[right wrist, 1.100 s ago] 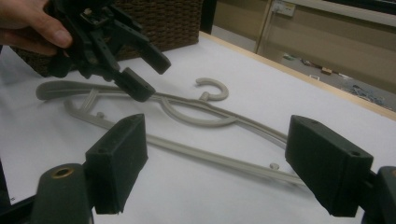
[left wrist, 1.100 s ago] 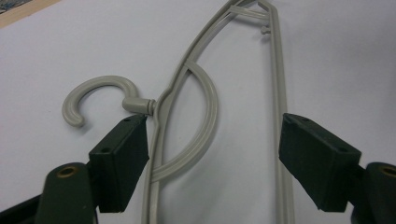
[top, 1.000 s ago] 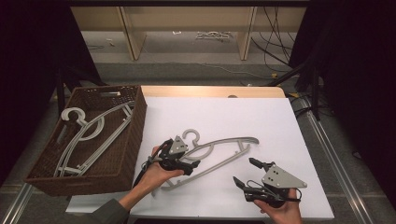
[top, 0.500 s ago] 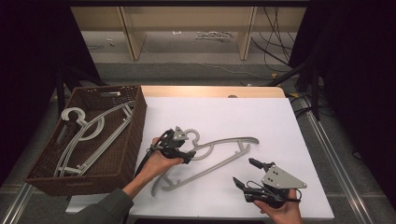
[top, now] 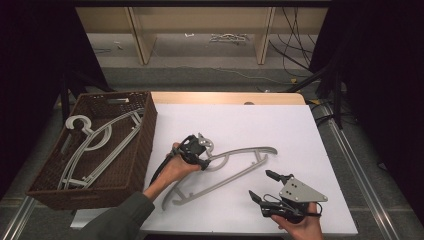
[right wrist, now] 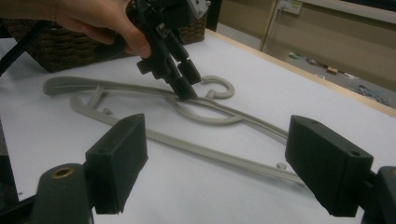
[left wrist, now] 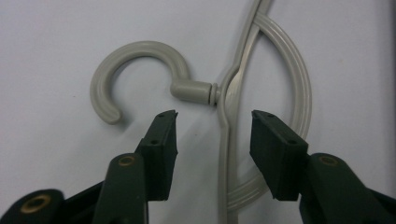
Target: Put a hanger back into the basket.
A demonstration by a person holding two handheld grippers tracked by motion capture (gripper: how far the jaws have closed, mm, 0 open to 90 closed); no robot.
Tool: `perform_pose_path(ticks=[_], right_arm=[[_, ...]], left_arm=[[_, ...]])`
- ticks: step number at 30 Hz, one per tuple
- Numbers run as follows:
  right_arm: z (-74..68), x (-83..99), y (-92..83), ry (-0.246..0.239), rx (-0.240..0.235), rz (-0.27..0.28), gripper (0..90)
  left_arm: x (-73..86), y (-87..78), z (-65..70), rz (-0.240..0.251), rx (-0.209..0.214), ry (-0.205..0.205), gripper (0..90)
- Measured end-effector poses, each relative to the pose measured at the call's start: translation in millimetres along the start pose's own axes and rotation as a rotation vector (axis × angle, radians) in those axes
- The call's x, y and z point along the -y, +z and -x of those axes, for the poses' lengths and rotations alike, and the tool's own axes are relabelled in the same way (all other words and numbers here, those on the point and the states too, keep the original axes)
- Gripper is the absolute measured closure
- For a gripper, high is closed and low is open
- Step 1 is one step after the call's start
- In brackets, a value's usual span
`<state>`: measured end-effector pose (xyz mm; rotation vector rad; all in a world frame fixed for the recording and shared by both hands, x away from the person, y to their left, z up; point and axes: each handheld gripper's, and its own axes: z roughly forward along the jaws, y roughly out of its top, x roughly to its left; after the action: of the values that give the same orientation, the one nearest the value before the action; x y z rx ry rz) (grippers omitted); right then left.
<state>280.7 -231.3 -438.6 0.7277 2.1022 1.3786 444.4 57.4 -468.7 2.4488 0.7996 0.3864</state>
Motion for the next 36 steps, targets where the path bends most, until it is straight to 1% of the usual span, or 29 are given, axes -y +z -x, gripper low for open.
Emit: perform_pose_path(ticks=[2,3,4,5,6,7,8,9,10,11,12,13,14,15,16,18,20,24,26,27,29,30,31,32,33,34,35,36], right_arm=[[-0.3,-0.2,0.0,-0.001,-0.001,0.001,21.9],[-0.4,-0.3,-0.1,-0.001,-0.001,0.001,21.9],[-0.4,-0.3,-0.1,-0.001,-0.002,0.001,21.9],[-0.2,-0.2,-0.1,-0.003,-0.001,0.000,21.9],[-0.3,-0.2,-0.1,0.000,-0.003,0.001,21.9],[-0.2,-0.2,-0.1,-0.004,-0.004,0.003,21.9],[-0.4,-0.2,-0.1,-0.004,-0.004,0.004,21.9],[-0.5,-0.2,0.0,-0.005,-0.004,0.004,21.9],[-0.7,-0.2,0.2,-0.004,-0.005,0.004,21.9],[-0.7,-0.2,0.3,-0.006,-0.005,0.003,21.9],[-0.7,-0.2,0.4,-0.007,-0.006,0.003,21.9],[-0.8,-0.2,0.5,-0.007,-0.007,0.002,21.9],[-0.8,-0.2,0.5,-0.007,-0.007,0.002,21.9],[-0.9,-0.4,0.4,-0.010,-0.009,0.002,21.9],[-0.9,-0.3,0.4,-0.012,-0.007,0.004,21.9],[-1.1,-0.2,0.2,-0.012,-0.008,0.003,21.9],[-1.1,0.0,0.2,-0.008,-0.007,0.002,21.9],[-1.2,-0.3,0.2,-0.010,-0.008,0.003,21.9],[-1.0,-0.2,0.3,-0.010,-0.008,0.003,21.9],[-1.0,-0.1,0.3,-0.006,-0.008,0.002,21.9],[-0.8,0.0,0.2,-0.005,-0.010,-0.001,21.9],[-0.7,0.2,0.2,-0.008,-0.006,0.000,21.9],[-0.6,0.1,0.2,-0.008,-0.009,-0.002,21.9],[-0.7,0.1,0.3,-0.009,-0.010,-0.002,22.0],[-0.3,0.4,0.2,-0.019,-0.012,-0.004,21.9],[-1.0,0.5,1.1,-0.011,-0.005,0.004,21.9],[-1.2,0.5,1.3,-0.010,-0.006,0.004,21.9],[-1.4,0.4,1.5,-0.010,-0.007,0.002,21.9]], left_arm=[[-3.0,1.9,0.8,-0.052,0.002,0.029,55.0],[-4.2,1.7,0.1,-0.090,0.003,0.065,56.5],[-4.7,3.4,-0.4,-0.097,0.016,0.074,58.4],[-5.7,3.7,-1.3,-0.101,0.028,0.073,60.3],[-6.7,4.1,-1.9,-0.112,0.044,0.062,62.1],[-7.7,4.6,-3.2,-0.117,0.054,0.069,64.2],[-8.7,4.8,-3.8,-0.126,0.066,0.064,66.2],[-9.7,4.5,-3.9,-0.140,0.070,0.064,67.8],[-10.3,4.9,-3.5,-0.145,0.076,0.055,68.9],[-11.1,5.0,-3.8,-0.154,0.089,0.054,71.4],[-12.4,5.0,-5.3,-0.168,0.095,0.066,72.3],[-13.7,5.5,-6.3,-0.177,0.103,0.050,72.4],[-13.7,5.5,-6.3,-0.177,0.103,0.050,72.4],[-15.6,7.0,-7.9,-0.186,0.117,0.040,72.6],[-15.9,7.3,-7.6,-0.187,0.120,0.047,73.2],[-16.4,6.3,-5.9,-0.190,0.115,0.096,77.1],[-16.5,6.4,-3.6,-0.187,0.112,0.114,79.9],[-15.7,6.2,-4.6,-0.178,0.124,0.105,81.0],[-14.0,4.7,-3.8,-0.177,0.110,0.110,82.4],[-14.3,4.4,-4.9,-0.175,0.094,0.129,82.5],[-14.5,3.3,-5.6,-0.175,0.095,0.133,82.5],[-14.1,2.7,-4.7,-0.174,0.096,0.119,82.5],[-15.3,2.4,-7.1,-0.161,0.086,0.162,82.5],[-15.4,1.2,-6.5,-0.156,0.081,0.160,82.5],[-15.4,0.1,-6.6,-0.152,0.083,0.159,82.5],[-15.6,-1.2,-7.5,-0.143,0.082,0.169,82.5],[-15.7,-3.1,-7.4,-0.135,0.084,0.165,82.6],[-16.2,-6.0,-6.9,-0.127,0.073,0.176,82.6]])
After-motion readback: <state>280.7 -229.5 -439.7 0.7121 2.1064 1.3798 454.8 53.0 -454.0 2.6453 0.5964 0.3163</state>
